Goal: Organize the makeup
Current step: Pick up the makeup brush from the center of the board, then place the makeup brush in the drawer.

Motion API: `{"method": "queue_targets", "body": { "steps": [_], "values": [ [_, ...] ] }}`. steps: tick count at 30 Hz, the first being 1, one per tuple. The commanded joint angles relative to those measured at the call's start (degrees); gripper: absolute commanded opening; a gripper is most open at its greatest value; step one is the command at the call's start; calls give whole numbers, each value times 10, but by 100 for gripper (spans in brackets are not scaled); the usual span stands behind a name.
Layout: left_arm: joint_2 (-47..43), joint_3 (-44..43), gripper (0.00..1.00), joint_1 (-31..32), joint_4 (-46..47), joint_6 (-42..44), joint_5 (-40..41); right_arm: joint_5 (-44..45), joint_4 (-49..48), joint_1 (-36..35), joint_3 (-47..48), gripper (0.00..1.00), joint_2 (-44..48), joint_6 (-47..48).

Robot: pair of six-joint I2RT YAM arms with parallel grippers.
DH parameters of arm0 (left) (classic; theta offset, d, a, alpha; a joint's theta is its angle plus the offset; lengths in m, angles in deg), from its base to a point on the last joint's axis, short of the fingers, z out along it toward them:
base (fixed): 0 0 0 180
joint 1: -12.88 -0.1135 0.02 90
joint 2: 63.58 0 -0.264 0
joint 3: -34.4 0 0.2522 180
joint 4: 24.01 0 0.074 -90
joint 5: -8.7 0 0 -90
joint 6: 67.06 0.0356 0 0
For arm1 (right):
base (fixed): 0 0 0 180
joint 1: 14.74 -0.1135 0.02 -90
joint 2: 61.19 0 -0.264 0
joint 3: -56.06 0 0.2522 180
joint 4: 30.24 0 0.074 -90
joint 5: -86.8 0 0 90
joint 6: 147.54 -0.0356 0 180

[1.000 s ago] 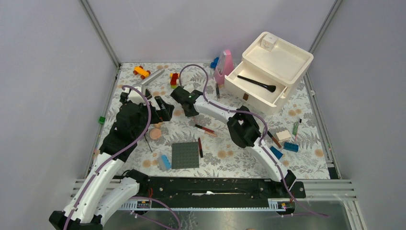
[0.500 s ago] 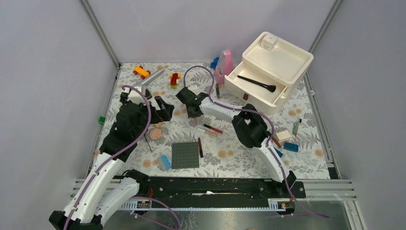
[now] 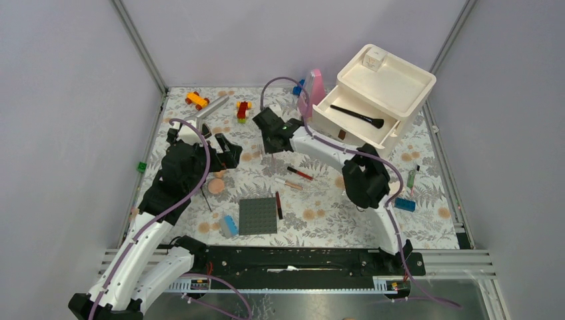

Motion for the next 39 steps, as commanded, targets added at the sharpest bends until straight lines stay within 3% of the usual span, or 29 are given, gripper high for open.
{"method": "queue_targets", "body": {
  "steps": [1, 12, 18, 25, 27, 29, 30, 34, 39],
  "values": [
    [-3, 2, 99, -4, 37, -2, -4, 16, 4, 19, 10, 0, 94, 24],
    [-3, 2, 99, -5, 37, -3, -9, 133, 109, 124, 53, 0, 236, 173],
    [-4, 2, 99, -5, 38, -3, -9, 165, 97, 190, -8, 0, 284, 270],
    [-1, 2, 99, -6, 38, -3, -10, 155, 20, 207, -116, 0, 328, 438],
    [0, 2, 99, -7, 38, -3, -10, 143, 9, 207, -136, 8, 334, 479],
    [0, 2, 99, -7, 38, -3, -10, 161, 1, 207, -144, 40, 335, 504],
    [1, 2, 99, -7, 38, -3, -11, 175, -1, 207, -143, 48, 334, 510],
    [1, 2, 99, -8, 38, -4, -12, 196, -2, 207, -136, 57, 337, 510],
    [2, 3, 99, -9, 39, -4, -13, 196, -22, 208, -142, 70, 377, 443]
  ]
}}
